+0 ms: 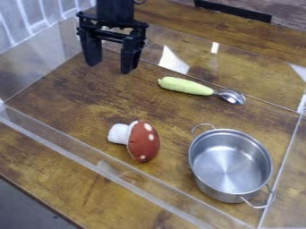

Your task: Remove the mushroom from the silver pot and put it on the table

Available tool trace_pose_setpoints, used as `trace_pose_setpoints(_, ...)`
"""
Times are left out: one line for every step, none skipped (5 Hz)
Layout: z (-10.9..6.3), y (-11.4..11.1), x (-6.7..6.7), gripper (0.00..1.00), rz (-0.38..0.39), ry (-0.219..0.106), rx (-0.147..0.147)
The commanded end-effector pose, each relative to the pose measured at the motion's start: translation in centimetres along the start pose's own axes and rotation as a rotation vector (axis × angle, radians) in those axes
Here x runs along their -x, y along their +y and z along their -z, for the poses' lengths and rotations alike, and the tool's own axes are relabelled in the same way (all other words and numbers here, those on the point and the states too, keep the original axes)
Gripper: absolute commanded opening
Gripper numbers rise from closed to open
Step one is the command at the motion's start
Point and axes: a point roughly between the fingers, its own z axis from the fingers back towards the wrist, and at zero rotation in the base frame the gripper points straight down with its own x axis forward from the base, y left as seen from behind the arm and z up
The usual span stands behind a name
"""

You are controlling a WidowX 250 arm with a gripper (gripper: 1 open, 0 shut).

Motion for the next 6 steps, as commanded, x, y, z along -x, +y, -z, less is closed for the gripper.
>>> trace_pose_setpoints(-1.2, 0.0, 0.8, 1.0, 0.058, -0.016, -0.014)
trace_pose_setpoints(-0.7, 0.0, 0.7, 1.0, 0.153, 0.008, -0.025)
trace_pose_setpoints(-0.2, 0.1, 0.6, 1.0, 0.267, 0.03, -0.036)
trace_pose_setpoints(1.2, -0.9, 0.9, 1.0, 0.434, 0.038, -0.055)
trace_pose_setpoints(2.8, -2.4, 1.5, 1.0, 0.641, 0.046, -0.085)
trace_pose_setpoints(4.1, -3.9, 2.2, 1.0, 0.821, 0.047, -0.112)
